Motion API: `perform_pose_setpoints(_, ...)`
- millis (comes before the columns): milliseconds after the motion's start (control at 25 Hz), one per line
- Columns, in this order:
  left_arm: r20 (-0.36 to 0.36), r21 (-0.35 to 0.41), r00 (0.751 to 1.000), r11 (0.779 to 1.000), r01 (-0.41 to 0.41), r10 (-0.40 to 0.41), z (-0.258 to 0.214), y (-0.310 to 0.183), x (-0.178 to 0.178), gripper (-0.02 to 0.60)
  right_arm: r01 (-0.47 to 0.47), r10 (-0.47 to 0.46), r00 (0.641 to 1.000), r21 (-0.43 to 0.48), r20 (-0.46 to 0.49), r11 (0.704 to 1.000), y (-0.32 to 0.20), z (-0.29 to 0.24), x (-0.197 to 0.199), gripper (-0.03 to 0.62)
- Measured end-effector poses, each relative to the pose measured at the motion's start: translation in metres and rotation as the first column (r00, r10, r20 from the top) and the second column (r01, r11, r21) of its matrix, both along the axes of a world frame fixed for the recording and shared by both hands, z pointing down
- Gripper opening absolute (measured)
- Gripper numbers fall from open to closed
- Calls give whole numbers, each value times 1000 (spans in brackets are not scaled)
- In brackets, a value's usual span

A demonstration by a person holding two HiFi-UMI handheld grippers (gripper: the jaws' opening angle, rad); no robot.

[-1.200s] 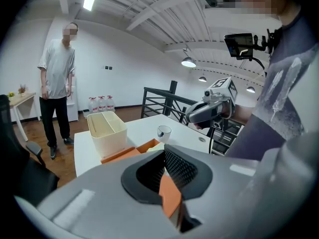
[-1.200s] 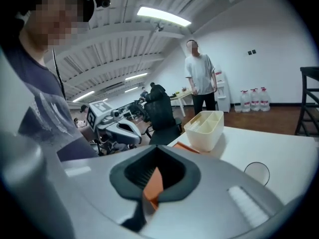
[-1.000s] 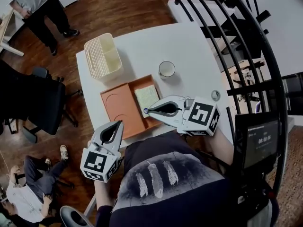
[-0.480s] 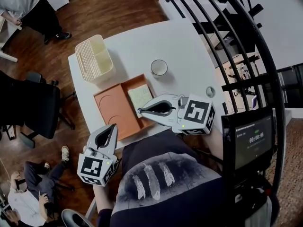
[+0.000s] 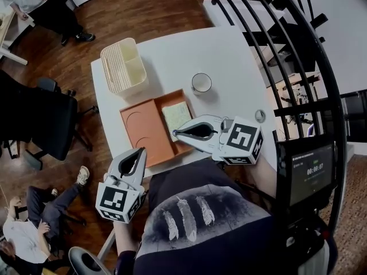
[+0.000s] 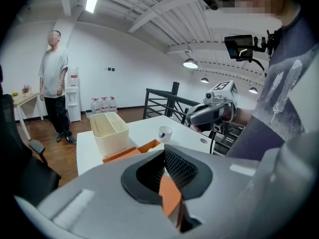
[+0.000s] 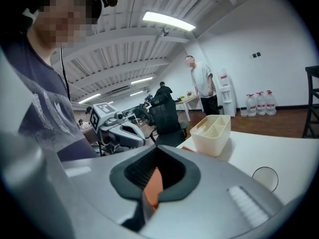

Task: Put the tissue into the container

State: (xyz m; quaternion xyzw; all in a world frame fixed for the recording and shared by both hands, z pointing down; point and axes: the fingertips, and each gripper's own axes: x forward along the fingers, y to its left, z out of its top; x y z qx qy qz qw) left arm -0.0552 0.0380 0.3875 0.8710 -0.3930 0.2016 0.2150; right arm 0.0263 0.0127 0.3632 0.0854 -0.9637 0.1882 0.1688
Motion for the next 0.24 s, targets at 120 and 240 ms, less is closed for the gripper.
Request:
perform_pose_setpoints(120, 2, -2, 1000, 1000, -2, 2, 2, 2, -1, 14, -3, 3, 1000, 0, -1, 1000, 0, 1, 0, 3)
perform_pose_setpoints(240, 1, 1, 1000, 1000, -11, 11, 3, 2, 0, 14, -18, 18, 1000, -2, -7, 1000, -1, 4, 1, 3)
